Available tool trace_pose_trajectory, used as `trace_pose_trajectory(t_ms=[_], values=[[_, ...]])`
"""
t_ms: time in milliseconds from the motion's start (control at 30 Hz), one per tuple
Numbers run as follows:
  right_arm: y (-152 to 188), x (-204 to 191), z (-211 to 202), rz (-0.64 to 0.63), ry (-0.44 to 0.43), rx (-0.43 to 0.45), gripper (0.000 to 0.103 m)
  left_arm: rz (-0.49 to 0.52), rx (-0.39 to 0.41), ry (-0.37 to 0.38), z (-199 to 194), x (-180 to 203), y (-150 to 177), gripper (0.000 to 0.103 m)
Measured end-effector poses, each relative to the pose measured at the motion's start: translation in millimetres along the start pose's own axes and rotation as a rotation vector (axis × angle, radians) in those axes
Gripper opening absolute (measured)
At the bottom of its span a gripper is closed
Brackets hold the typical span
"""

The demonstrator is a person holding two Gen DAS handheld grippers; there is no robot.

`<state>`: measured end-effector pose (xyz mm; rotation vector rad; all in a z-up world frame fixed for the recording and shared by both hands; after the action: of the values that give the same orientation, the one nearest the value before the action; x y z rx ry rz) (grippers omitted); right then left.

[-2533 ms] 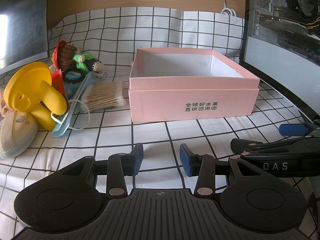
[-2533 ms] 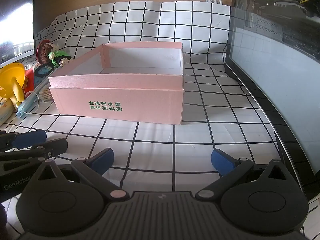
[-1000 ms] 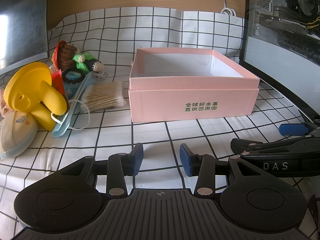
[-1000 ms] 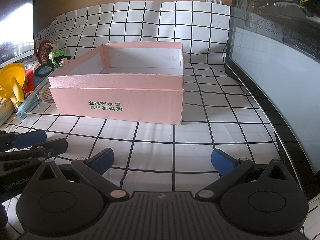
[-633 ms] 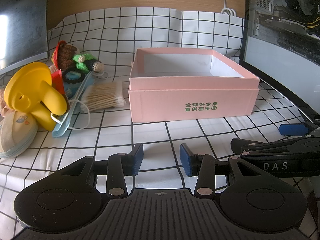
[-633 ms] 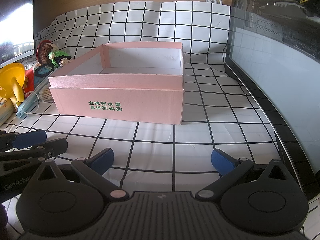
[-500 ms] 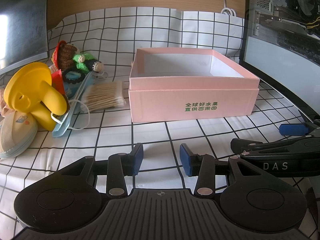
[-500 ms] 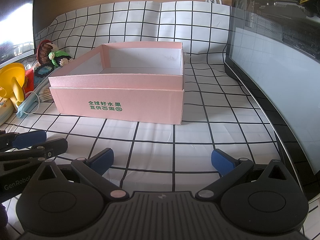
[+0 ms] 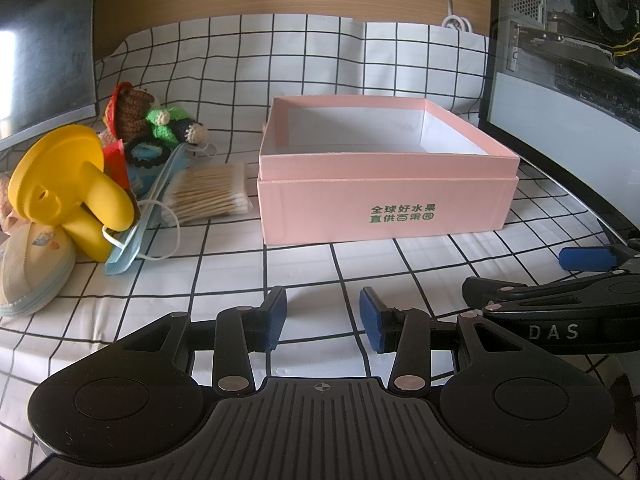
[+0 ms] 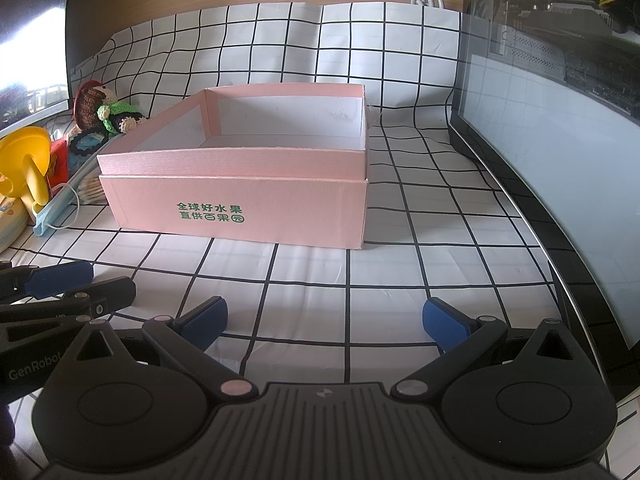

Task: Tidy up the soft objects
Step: 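Swing the right gripper to the pile and grasp the yellow plastic toy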

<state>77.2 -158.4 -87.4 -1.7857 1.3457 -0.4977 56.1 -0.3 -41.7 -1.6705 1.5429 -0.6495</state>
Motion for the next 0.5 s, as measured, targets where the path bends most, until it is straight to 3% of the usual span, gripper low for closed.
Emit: trace_pose_trajectory(t_ms=[167,267,367,500], values=[[-1,4,3,-0.009,-0.027,-0.065,0.103,0.023,-0.01,0.013,-2,-4,0,0.046],[-2,4,3,0.003,-0.029,-0.09,0.103,-0.009,-0.033,0.036,-8,-26,-4,0.046],[-2,3,5,0.031,0.005,-0.12,0.103,-0.085,-0.016,0.041,-27,-81,-19,0.046],[-9,-3,11,0.045,0.0,-0.217,0.101,-0.232,-0.072,0.034,-43,-175,-26,0.044]])
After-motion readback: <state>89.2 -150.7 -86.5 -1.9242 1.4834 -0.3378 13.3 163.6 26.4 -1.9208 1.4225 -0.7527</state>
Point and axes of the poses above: each gripper's, at about its wrist camera, not at the fingertips, and z roughly the way its jaws point, x to its right, y to its underside, the point moved 7 cm from there along z, roughly the way its jaws point, and after that the axes turned 11 degrees about -y, right-handed, at the moved point
